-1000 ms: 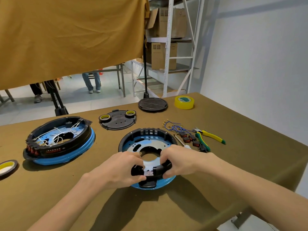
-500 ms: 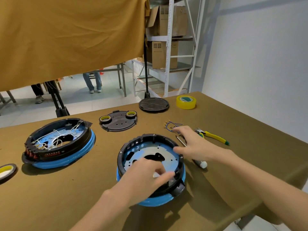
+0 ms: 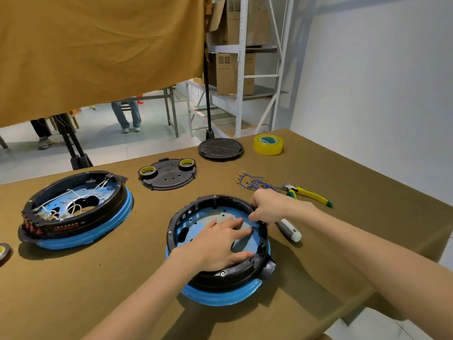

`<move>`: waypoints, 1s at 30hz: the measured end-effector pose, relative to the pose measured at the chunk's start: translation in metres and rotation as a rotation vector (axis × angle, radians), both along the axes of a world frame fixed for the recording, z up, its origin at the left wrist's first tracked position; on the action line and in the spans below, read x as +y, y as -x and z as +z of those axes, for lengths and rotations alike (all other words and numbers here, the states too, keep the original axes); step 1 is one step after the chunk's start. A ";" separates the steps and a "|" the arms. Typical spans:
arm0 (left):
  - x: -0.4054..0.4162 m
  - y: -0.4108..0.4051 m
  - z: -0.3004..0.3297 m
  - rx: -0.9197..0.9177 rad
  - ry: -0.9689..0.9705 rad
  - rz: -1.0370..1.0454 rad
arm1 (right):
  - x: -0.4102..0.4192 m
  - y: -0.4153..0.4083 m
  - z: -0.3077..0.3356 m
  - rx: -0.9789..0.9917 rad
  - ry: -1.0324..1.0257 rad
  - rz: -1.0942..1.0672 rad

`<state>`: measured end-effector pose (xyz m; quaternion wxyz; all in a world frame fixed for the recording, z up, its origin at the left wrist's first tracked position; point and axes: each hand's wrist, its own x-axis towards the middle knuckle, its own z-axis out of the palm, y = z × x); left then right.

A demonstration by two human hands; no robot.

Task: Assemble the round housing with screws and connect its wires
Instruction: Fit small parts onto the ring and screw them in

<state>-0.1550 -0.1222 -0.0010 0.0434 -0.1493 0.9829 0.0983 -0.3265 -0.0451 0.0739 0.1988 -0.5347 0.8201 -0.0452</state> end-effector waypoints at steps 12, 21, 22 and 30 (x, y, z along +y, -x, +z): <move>0.001 0.006 -0.002 0.014 0.072 0.039 | 0.004 -0.013 -0.012 0.164 0.077 -0.068; 0.000 0.001 0.003 0.014 0.025 0.045 | 0.001 -0.008 -0.009 0.117 0.048 -0.032; -0.002 -0.001 0.006 0.001 0.019 0.031 | -0.001 -0.005 -0.007 0.101 0.009 -0.024; -0.015 -0.024 0.017 -0.076 0.049 0.314 | -0.057 -0.025 -0.012 -0.009 0.119 0.149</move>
